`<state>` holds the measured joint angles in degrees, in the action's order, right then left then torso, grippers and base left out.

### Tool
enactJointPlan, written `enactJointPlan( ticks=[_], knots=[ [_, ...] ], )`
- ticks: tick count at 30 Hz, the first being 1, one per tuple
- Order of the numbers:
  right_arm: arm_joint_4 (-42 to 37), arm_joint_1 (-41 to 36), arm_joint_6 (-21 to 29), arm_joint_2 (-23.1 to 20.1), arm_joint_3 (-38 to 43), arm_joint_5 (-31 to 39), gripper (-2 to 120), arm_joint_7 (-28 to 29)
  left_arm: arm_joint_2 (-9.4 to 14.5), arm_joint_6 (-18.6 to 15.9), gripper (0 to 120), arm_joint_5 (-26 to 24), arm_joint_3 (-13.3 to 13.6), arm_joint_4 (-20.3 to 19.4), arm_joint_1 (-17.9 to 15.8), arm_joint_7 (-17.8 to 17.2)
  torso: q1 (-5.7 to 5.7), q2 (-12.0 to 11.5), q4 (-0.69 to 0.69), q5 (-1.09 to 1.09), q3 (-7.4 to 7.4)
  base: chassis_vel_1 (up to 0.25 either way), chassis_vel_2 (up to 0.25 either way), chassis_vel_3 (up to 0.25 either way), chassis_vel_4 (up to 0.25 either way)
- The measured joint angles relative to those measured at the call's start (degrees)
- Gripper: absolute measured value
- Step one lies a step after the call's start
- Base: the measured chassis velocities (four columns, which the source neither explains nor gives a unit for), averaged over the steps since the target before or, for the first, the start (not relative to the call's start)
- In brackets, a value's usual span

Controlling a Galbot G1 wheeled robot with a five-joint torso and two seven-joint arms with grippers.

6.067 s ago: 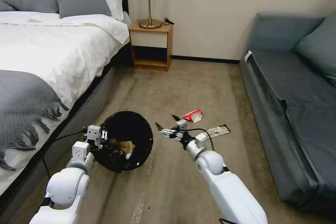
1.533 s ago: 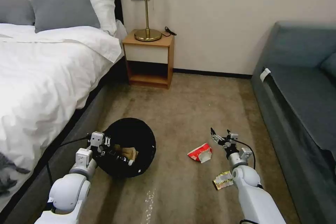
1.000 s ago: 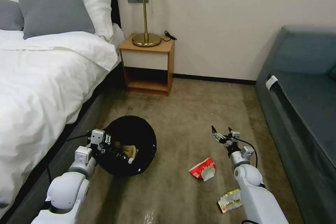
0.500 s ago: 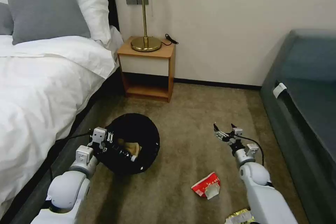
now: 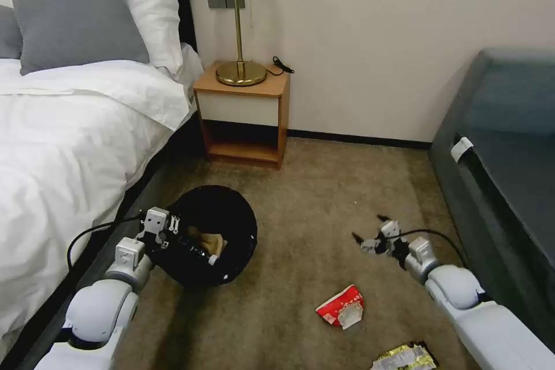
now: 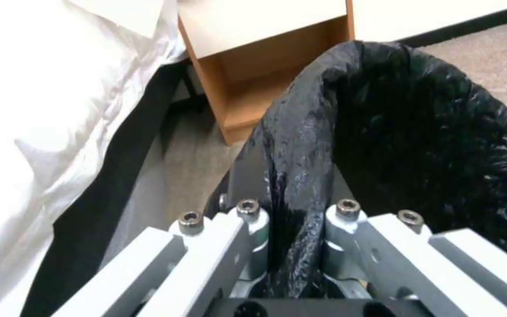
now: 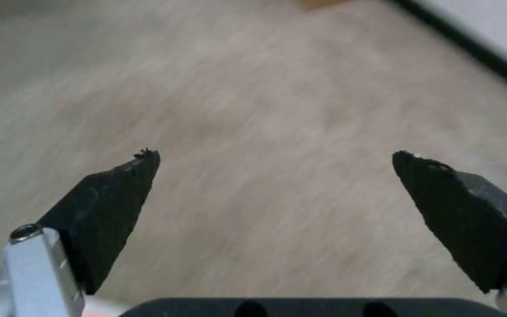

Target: Pick up the trash bin, then pick up the garbage on the floor and place it into the trash bin.

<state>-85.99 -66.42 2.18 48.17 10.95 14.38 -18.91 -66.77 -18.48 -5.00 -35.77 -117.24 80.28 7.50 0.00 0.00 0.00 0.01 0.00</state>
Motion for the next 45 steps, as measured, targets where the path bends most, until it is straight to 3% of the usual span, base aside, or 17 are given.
enactJointPlan(
  ticks=[9, 21, 25, 29, 35, 39, 42, 45],
  knots=[
    [1.03, -1.87, -0.87, -3.18, 0.05, -1.11, 100, -2.68, -0.19, -0.92, 7, 0.29, 0.05, -2.33, 1.52, 0.01, 0.00, 0.00, 0.01, 0.01, 0.00, 0.000, 0.000, 0.000, 0.000],
    [-2.39, -11.47, -3.52, -5.21, 21.09, -6.43, 100, -13.86, -0.75, -1.89, 7, -3.16, 0.71, 0.86, -0.21, 0.08, 0.00, 0.00, 0.00, -0.01, 0.00, 0.000, 0.000, 0.000, 0.000],
    [-1.59, -19.36, -11.20, -7.97, 30.18, -11.61, 100, -18.35, -0.62, -1.36, 7, -4.56, 1.07, 2.57, -0.31, 0.34, 0.00, 0.00, -0.01, -0.02, 0.00, 0.000, 0.000, 0.000, 0.000],
    [0.64, -21.61, -14.53, -8.24, 32.12, -14.71, 100, -19.27, -1.09, -0.14, 7, -4.21, 0.78, 3.82, 0.31, 0.85, 0.00, 0.00, -0.02, 0.01, 0.00, 0.000, 0.000, 0.000, 0.000],
    [1.33, -21.79, -14.80, -7.11, 31.23, -18.97, 100, -19.55, -1.91, 0.38, 7, -3.76, 0.56, 4.55, 0.12, 0.97, 0.00, 0.00, 0.01, 0.01, 0.00, 0.000, 0.000, 0.000, 0.000],
    [-0.40, -22.63, -13.16, -6.11, 30.68, -19.99, 100, -19.97, -1.15, 0.38, 7, -3.81, 0.81, 4.49, -0.63, 0.75, 0.00, 0.00, -0.01, -0.03, 0.00, 0.000, 0.000, 0.000, 0.000],
    [-1.04, -22.42, -12.22, -5.34, 29.92, -19.98, 100, -19.98, -0.61, -0.03, 7, -3.57, 0.72, 3.44, -0.75, 0.15, 0.00, 0.00, -0.01, -0.01, 0.00, 0.000, 0.000, 0.000, 0.000],
    [-1.13, -20.73, -11.17, -5.11, 28.36, -20.00, 100, -19.92, 0.11, -2.57, 7, -3.71, -0.44, -0.90, 0.19, -0.99, 0.00, 0.00, 0.02, -0.01, 0.00, 0.000, 0.000, 0.000, 0.000]
  ],
)
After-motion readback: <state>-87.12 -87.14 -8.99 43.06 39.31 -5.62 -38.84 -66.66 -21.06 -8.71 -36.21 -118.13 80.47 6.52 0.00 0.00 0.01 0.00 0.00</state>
